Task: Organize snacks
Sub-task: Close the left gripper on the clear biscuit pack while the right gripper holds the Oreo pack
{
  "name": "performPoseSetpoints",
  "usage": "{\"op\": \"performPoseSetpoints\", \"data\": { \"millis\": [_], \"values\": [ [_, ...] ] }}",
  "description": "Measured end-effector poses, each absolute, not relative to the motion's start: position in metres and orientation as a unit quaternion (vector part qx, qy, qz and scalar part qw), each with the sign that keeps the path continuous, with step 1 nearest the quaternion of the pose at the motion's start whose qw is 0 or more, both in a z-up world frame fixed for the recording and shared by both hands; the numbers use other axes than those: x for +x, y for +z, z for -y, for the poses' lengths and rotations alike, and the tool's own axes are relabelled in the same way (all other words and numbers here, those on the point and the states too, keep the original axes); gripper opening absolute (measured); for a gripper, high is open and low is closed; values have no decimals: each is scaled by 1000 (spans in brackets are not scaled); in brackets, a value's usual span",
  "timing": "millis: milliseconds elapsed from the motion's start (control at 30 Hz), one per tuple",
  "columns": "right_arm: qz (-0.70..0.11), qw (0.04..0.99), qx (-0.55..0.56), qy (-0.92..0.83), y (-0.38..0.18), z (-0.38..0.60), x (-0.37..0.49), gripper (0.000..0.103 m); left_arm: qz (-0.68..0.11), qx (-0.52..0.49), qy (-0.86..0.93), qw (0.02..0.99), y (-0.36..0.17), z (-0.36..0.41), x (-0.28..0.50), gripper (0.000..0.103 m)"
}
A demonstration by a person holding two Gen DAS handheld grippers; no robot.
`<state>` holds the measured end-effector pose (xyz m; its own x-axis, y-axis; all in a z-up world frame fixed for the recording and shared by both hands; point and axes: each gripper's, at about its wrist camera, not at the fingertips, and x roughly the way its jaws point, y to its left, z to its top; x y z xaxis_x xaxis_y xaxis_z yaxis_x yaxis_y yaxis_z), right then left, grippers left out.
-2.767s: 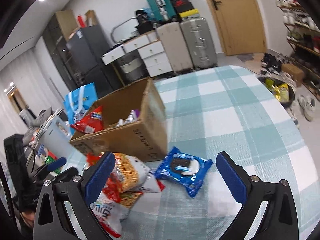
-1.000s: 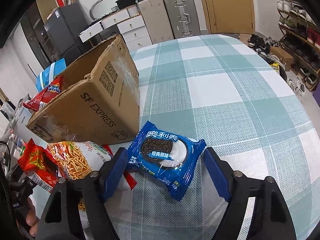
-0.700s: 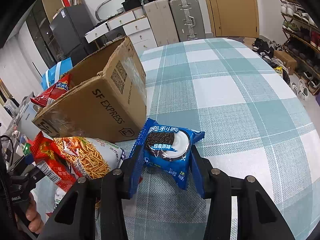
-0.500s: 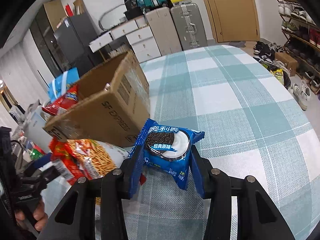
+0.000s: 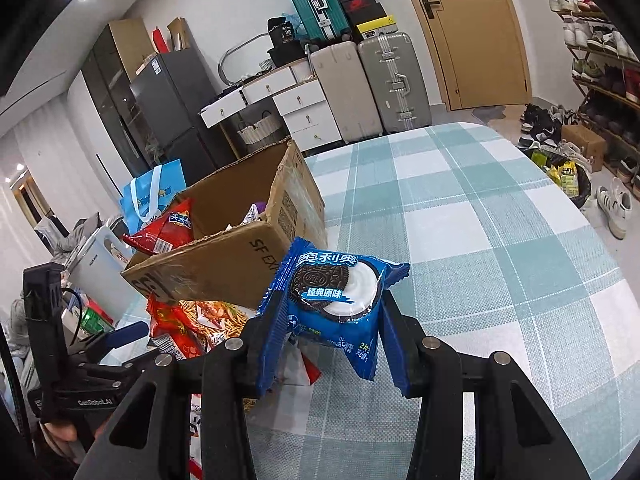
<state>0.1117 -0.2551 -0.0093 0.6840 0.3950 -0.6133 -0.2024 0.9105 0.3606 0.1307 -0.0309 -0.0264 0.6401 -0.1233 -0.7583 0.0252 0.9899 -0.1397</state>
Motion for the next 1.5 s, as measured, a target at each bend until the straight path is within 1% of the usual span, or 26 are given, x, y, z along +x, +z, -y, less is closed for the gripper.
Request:
{"op": "performPoseSetpoints", "data": {
  "millis": [33, 100, 133, 200, 233, 300, 367, 433, 900, 1500],
  "values": [
    [-363, 908, 134, 164, -9, 255, 112, 45, -426, -55, -39, 902, -28, 33, 133, 102],
    [-363, 907, 134, 164, -10, 255, 111, 45, -438, -47, -39, 897, -32, 38, 137, 95],
    [-363, 907, 135, 164, -9, 255, 111, 45, -442, -46, -44, 895, -34, 40, 139, 88],
    [-363, 907, 134, 164, -10, 255, 111, 45, -441, -46, -45, 895, -34, 42, 139, 84],
    [-363, 908, 133, 165, -10, 256, 111, 45, -438, -46, -49, 896, -33, 42, 139, 77],
    [-363, 907, 133, 166, -11, 255, 112, 45, -438, -47, -55, 896, -33, 42, 138, 73],
    [-361, 908, 132, 167, -10, 255, 111, 45, -438, -49, -59, 896, -32, 41, 137, 67],
    [-359, 908, 132, 168, -9, 254, 111, 45, -436, -52, -64, 896, -31, 40, 136, 64],
    [-343, 915, 129, 171, -2, 252, 105, 45, -411, -66, -61, 907, -15, 26, 107, 63],
    [-301, 928, 147, 165, 19, 260, 94, 45, -364, -84, -40, 927, 30, 2, 71, 63]
  ]
}}
